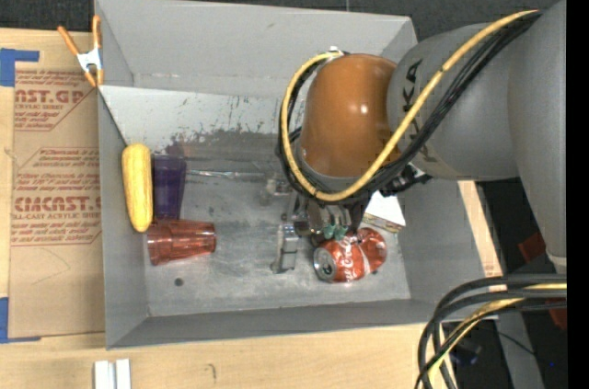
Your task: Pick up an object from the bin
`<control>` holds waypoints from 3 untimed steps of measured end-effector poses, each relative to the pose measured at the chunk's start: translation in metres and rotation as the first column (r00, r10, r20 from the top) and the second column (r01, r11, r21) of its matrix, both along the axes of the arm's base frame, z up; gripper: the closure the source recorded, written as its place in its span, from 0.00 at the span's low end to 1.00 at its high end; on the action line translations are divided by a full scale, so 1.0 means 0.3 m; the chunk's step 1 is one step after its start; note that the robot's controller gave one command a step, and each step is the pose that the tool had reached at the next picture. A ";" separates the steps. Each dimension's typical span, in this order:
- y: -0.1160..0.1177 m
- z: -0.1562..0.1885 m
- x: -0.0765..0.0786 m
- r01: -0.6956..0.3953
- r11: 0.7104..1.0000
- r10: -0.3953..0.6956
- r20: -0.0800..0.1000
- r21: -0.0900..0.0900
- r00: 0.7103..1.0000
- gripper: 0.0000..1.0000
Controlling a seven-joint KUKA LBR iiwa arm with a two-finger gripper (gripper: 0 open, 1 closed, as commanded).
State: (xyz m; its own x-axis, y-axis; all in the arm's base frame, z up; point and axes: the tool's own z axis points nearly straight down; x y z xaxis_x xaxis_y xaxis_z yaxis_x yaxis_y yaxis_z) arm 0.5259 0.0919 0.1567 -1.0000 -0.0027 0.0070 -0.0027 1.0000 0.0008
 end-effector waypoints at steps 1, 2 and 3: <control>-0.001 0.015 0.006 0.001 1.000 -0.001 0.007 0.001 1.000 0.00; 0.133 -0.066 0.058 -0.026 1.000 0.026 0.014 -0.001 1.000 0.00; 0.189 -0.142 0.143 -0.114 0.993 0.114 0.010 0.004 0.993 0.00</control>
Offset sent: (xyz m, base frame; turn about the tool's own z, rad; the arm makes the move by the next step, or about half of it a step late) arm 0.0273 0.0825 -0.0466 -0.0603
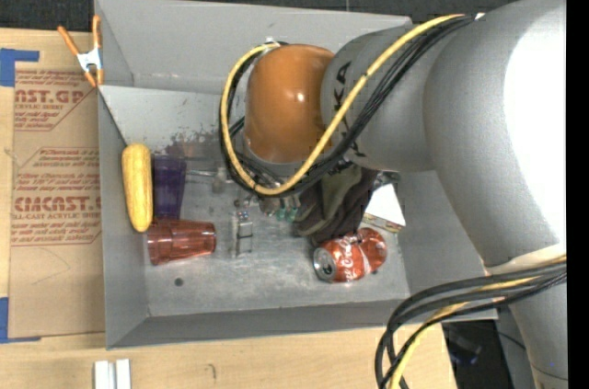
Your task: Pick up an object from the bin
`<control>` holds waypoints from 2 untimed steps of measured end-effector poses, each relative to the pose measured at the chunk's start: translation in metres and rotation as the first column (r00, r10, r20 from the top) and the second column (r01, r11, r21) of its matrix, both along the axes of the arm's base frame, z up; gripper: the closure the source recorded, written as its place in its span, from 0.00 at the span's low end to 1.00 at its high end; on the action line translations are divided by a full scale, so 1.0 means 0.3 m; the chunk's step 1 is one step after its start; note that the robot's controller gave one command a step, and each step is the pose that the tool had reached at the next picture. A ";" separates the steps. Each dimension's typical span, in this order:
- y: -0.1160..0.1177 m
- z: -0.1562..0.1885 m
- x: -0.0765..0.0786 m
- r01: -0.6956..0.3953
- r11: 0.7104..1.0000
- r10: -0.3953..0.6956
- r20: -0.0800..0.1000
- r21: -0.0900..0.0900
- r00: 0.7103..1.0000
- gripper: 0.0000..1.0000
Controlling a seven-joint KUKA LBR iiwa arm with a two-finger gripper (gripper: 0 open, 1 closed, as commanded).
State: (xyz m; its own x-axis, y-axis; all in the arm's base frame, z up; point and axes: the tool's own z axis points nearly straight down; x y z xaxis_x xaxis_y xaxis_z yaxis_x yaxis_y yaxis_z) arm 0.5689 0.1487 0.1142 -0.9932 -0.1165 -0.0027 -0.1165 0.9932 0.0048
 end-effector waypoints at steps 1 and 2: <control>0.046 -0.068 -0.035 -0.028 1.000 0.028 0.000 -0.006 1.000 0.00; 0.174 -0.108 -0.060 0.084 0.996 -0.084 -0.001 -0.003 0.996 0.00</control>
Offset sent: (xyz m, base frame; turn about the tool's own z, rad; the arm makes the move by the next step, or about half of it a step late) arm -0.0212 0.0688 -0.0380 0.1310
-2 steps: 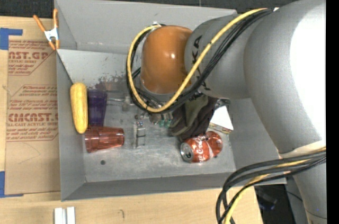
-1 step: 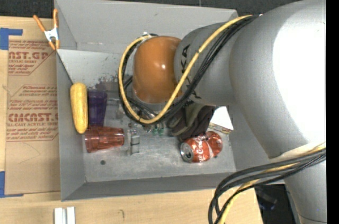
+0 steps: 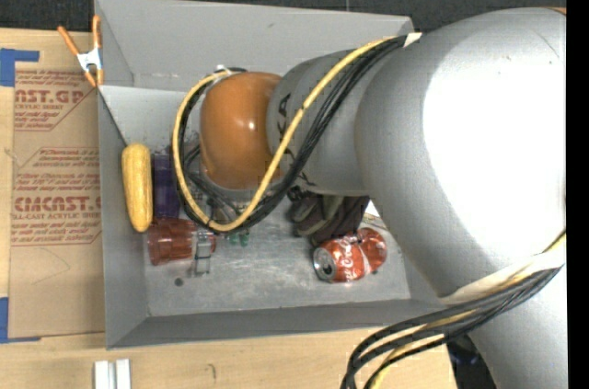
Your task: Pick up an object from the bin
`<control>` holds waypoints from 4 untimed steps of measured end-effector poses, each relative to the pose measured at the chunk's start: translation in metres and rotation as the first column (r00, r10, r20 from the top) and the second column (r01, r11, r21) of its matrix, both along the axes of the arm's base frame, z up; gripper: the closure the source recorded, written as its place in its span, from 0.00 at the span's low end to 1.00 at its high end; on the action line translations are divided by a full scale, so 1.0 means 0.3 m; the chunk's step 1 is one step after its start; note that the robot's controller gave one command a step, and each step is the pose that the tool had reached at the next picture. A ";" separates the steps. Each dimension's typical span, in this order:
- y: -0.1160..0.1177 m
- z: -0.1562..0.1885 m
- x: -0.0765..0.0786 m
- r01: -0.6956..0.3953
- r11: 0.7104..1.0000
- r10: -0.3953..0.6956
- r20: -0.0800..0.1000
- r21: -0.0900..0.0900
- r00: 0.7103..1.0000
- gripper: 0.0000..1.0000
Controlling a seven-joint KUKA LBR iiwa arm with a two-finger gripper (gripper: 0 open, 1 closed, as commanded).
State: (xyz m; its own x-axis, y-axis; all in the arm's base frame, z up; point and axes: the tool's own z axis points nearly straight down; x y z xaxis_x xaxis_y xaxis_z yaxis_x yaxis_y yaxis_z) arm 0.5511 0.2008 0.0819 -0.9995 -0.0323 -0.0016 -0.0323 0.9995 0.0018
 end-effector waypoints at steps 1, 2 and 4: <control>0.039 -0.026 -0.033 -0.041 0.999 0.041 -0.001 -0.001 0.999 0.00; 0.067 -0.037 -0.018 -0.265 0.964 0.265 -0.005 -0.011 0.964 1.00; 0.080 0.133 -0.026 -0.282 0.959 0.282 -0.007 -0.003 0.959 1.00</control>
Offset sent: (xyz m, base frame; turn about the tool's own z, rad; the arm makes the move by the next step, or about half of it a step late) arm -0.0073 0.0261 -0.0119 -0.2751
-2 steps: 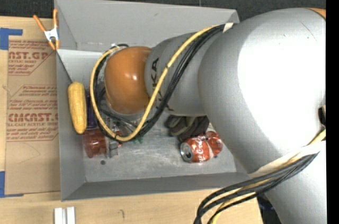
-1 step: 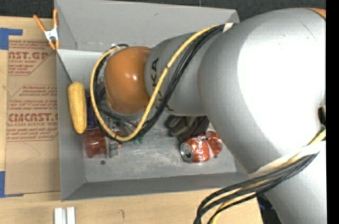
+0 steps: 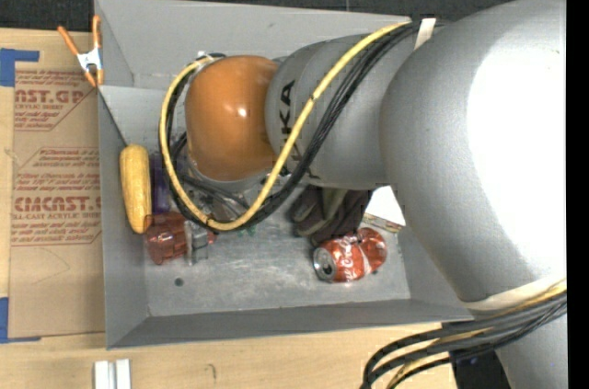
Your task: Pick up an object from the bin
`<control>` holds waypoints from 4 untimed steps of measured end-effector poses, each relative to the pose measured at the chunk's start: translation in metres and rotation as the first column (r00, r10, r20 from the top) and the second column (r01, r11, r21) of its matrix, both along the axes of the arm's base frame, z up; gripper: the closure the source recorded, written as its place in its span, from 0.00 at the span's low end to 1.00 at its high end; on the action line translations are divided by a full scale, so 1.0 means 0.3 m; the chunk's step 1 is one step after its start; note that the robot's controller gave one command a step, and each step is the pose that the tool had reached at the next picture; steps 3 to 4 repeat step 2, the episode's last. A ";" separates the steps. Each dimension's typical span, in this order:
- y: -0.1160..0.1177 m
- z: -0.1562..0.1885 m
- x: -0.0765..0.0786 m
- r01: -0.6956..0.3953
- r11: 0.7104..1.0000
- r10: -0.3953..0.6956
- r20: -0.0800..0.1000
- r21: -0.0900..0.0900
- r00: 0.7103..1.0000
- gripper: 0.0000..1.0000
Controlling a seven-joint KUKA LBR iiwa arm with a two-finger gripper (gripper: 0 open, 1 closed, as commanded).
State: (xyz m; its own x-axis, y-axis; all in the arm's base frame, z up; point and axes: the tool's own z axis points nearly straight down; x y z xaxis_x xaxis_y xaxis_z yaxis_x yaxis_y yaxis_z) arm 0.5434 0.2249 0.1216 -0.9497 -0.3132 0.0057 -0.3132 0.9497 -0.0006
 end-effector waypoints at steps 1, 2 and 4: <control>-0.052 0.078 0.061 -0.022 1.000 0.022 0.017 0.007 1.000 1.00; 0.050 0.499 0.057 -0.035 0.999 0.035 0.009 0.004 0.999 1.00; 0.050 0.499 0.057 -0.035 0.999 0.035 0.009 0.004 0.999 1.00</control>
Offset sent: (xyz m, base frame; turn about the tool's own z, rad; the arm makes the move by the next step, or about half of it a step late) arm 0.0167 0.0142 0.1493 -0.0342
